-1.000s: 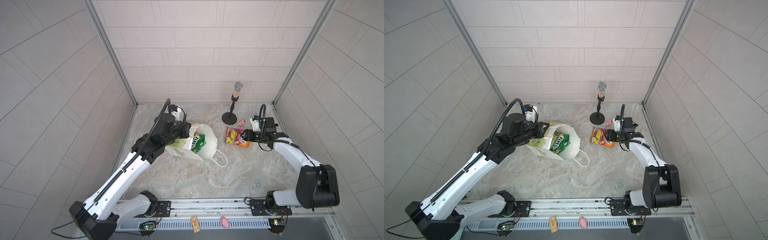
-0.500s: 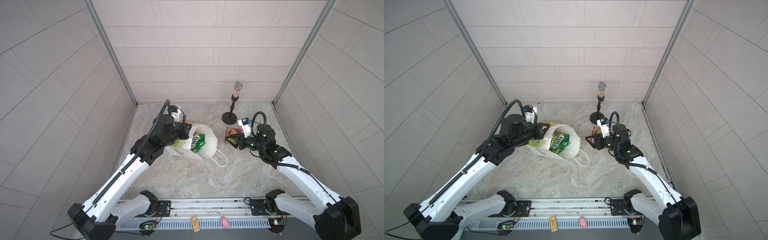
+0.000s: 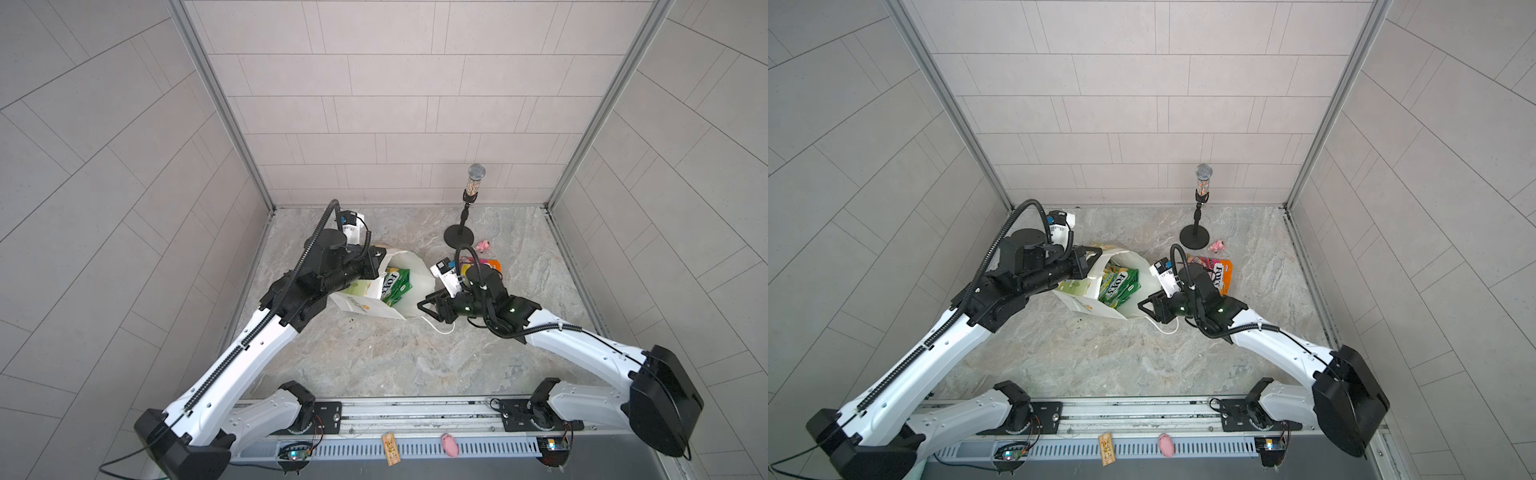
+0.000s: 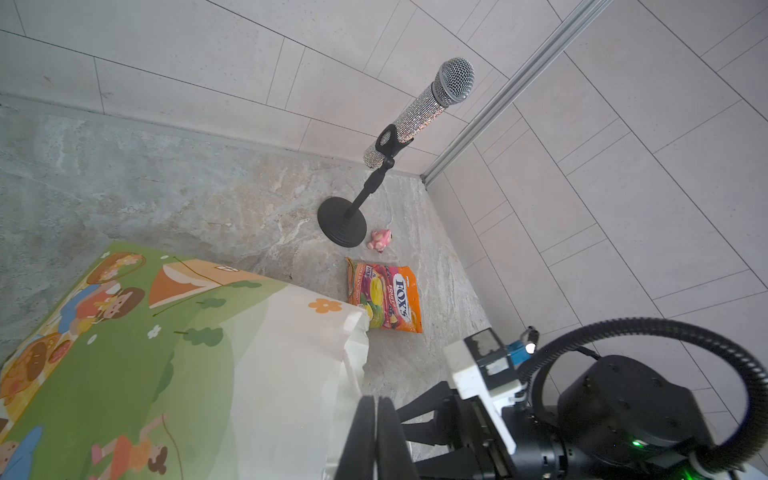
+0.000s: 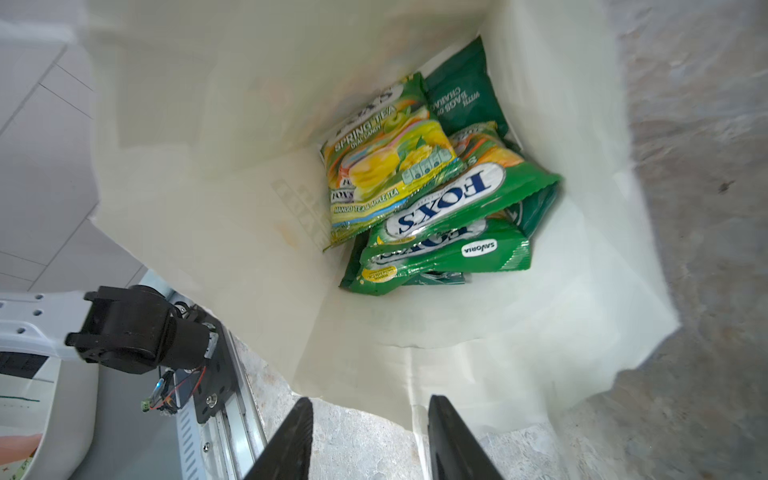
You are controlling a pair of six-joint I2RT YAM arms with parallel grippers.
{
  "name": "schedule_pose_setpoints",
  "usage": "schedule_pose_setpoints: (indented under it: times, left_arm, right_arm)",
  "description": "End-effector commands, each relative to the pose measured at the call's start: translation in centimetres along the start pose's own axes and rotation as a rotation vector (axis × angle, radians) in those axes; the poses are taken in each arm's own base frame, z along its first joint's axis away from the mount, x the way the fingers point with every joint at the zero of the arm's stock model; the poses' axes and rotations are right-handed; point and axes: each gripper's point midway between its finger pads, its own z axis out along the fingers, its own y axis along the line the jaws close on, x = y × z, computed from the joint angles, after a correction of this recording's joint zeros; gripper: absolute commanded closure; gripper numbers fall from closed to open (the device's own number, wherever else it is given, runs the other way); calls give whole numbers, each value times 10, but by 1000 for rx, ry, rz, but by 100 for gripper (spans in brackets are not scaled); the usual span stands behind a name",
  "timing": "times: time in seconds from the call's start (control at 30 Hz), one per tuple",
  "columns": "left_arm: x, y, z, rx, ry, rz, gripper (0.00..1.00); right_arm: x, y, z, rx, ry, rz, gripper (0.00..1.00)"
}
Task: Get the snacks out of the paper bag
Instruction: 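Release the orange packet and move the right gripper back over the bag opening, then reach into the bag and grasp a green FOX'S packet with the right gripper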
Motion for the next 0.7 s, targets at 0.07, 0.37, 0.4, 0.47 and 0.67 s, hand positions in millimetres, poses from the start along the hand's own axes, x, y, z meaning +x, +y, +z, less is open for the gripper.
schedule_pose_setpoints:
  times: [0.07, 0.37, 0.4, 0.47, 0.67]
  left_arm:
    - [-4, -20, -11, 90, -16, 18, 100]
    - [1, -32, -16, 161, 9, 30, 100]
    - [1, -33, -17, 167, 11, 30, 100]
    - [2, -35, -19, 178, 13, 33, 100]
    - [5, -32, -18, 172, 16, 31, 100]
  right_arm:
    - [-6, 10, 26, 0, 23, -53, 54]
    - [7, 9, 65, 38, 102, -38, 55]
    - [7, 10, 68, 39, 104, -39, 55]
    - [10, 12, 74, 46, 110, -43, 55]
    - [5, -5, 84, 136, 44, 83, 52]
